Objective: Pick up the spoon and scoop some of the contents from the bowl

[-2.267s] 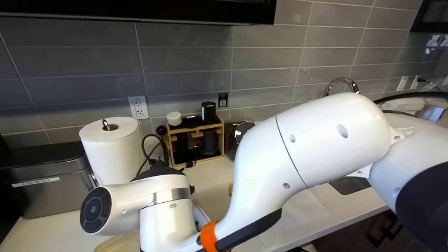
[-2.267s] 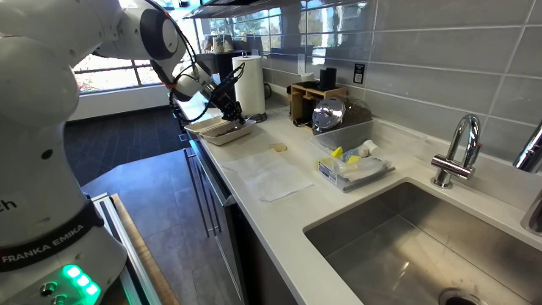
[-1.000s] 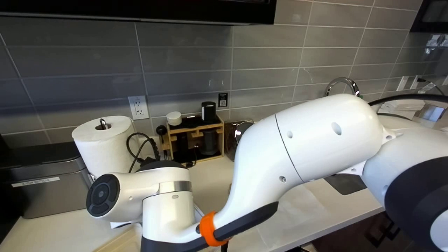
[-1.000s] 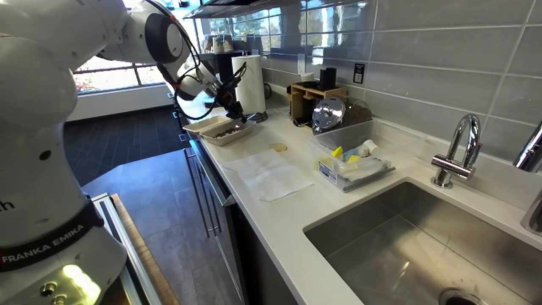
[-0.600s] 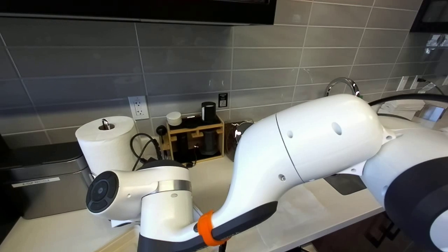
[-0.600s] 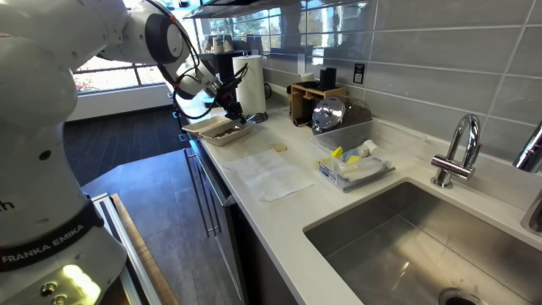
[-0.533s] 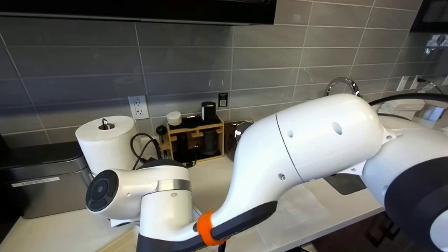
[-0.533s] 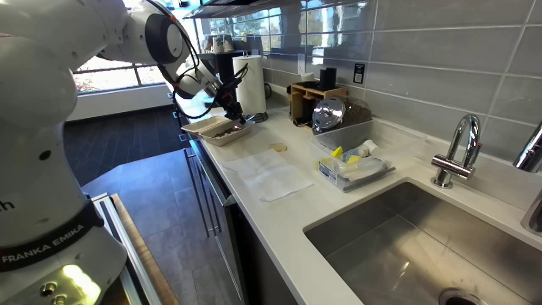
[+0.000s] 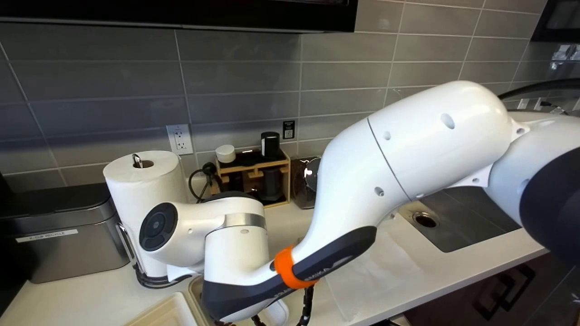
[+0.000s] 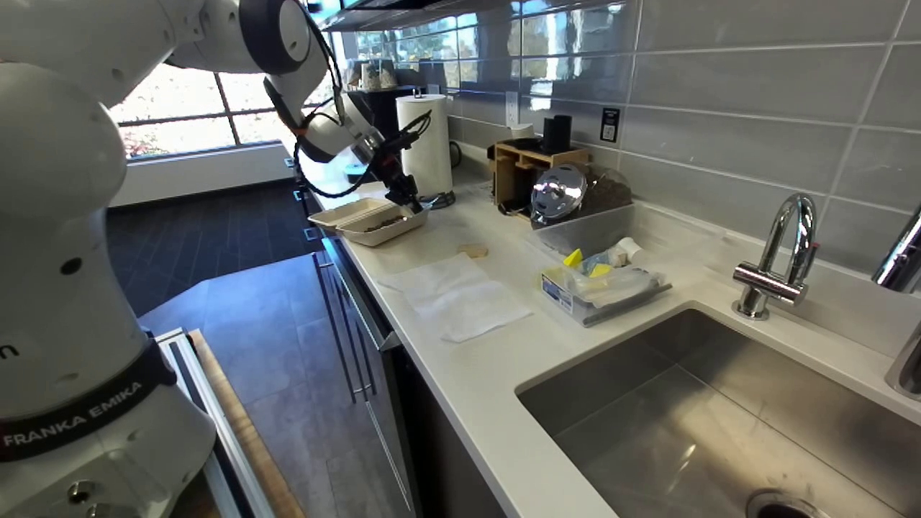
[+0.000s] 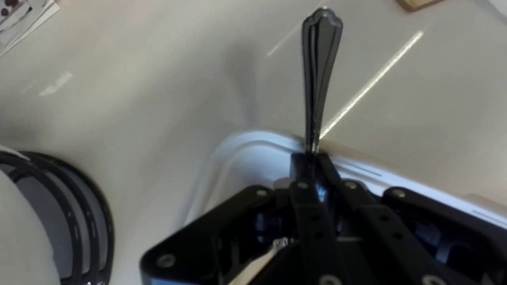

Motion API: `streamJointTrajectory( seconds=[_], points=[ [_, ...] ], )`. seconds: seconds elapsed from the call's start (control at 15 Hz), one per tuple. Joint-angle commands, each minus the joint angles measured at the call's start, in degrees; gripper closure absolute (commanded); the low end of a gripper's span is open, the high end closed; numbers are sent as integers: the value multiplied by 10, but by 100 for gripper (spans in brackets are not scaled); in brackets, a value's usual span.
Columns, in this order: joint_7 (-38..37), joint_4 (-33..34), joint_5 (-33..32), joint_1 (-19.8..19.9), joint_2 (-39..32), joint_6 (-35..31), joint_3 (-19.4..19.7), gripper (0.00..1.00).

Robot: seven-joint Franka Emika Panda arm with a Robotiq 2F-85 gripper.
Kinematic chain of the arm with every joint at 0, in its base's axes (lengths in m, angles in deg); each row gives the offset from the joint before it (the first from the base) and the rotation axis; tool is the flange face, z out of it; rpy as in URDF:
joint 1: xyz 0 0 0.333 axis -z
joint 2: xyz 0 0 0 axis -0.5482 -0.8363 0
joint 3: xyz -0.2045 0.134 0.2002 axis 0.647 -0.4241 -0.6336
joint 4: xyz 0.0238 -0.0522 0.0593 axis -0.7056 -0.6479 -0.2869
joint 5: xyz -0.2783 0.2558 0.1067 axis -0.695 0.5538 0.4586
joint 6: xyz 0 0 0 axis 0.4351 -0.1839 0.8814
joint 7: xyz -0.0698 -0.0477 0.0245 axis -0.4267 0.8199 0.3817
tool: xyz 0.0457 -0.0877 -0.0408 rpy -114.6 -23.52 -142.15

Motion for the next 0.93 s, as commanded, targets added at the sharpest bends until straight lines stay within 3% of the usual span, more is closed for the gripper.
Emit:
streamJointTrajectory(
  seconds=[0.0,0.2,0.33,0.6,0.87],
  points=[
    [-7,-138,8,40,87,-52,-18,98],
    [-10,-208,23,69,131,-89,-31,98],
    [-8,-234,47,103,149,-102,-64,98],
    [9,-280,145,165,188,-138,-112,98],
    [-6,-314,238,199,222,-166,-122,98]
  ],
)
